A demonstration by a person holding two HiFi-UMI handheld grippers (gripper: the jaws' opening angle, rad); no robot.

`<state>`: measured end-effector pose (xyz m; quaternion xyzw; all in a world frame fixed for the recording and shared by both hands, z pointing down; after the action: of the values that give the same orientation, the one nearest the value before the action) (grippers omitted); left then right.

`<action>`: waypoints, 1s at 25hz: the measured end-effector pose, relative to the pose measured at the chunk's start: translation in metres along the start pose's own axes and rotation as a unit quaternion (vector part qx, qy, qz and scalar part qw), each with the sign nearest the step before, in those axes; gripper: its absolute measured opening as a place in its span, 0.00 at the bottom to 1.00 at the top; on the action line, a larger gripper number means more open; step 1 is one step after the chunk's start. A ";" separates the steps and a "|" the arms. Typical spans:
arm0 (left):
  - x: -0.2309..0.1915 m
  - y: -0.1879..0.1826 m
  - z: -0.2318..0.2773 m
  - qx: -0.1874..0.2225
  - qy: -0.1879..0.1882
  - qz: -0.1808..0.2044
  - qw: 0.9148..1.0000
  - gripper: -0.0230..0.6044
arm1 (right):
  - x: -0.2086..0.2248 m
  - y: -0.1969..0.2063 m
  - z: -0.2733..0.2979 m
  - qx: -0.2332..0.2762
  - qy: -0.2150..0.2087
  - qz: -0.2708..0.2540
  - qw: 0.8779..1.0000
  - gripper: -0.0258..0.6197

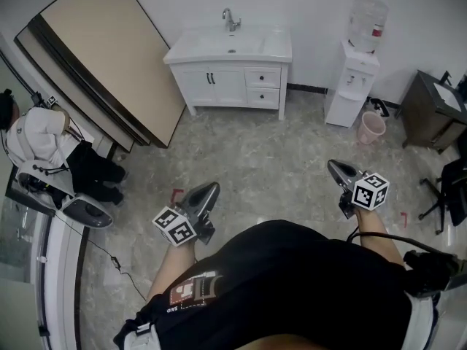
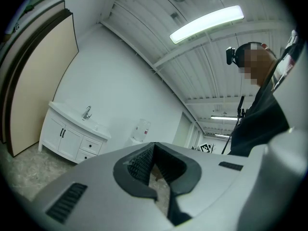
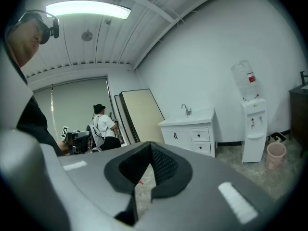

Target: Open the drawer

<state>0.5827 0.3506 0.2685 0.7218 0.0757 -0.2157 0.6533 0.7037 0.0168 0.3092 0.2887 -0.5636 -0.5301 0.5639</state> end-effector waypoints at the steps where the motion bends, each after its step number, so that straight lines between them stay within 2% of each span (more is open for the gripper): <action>1: 0.001 -0.002 0.013 0.004 -0.005 0.000 1.000 0.03 | 0.014 -0.009 0.004 -0.001 -0.005 -0.003 1.000 0.04; 7: -0.004 -0.011 0.084 0.033 -0.032 0.008 0.999 0.03 | 0.087 -0.062 0.033 -0.002 -0.046 -0.035 0.998 0.04; 13: -0.019 -0.012 0.130 0.034 -0.064 0.007 0.997 0.03 | 0.136 -0.085 0.080 -0.017 -0.088 -0.036 0.995 0.04; 20: -0.059 -0.019 0.130 0.031 -0.101 0.000 0.994 0.03 | 0.149 -0.085 0.147 -0.036 -0.120 -0.027 0.992 0.04; 25: -0.118 -0.028 0.117 0.034 -0.099 -0.014 0.994 0.03 | 0.145 -0.074 0.201 -0.051 -0.111 -0.015 0.992 0.04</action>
<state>0.4414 0.2603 0.2850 0.7175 0.0134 -0.2971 0.6298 0.4660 -0.0824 0.3289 0.2069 -0.5908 -0.5953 0.5037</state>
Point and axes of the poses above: the fingertips, and each gripper's own axes: z forward along the fingers, x to its right, y out of its underside, the point moved 1 cm from there along -z, backward along the fingers, and after that the axes turned 1 degree about -y, right-handed, at the moved point
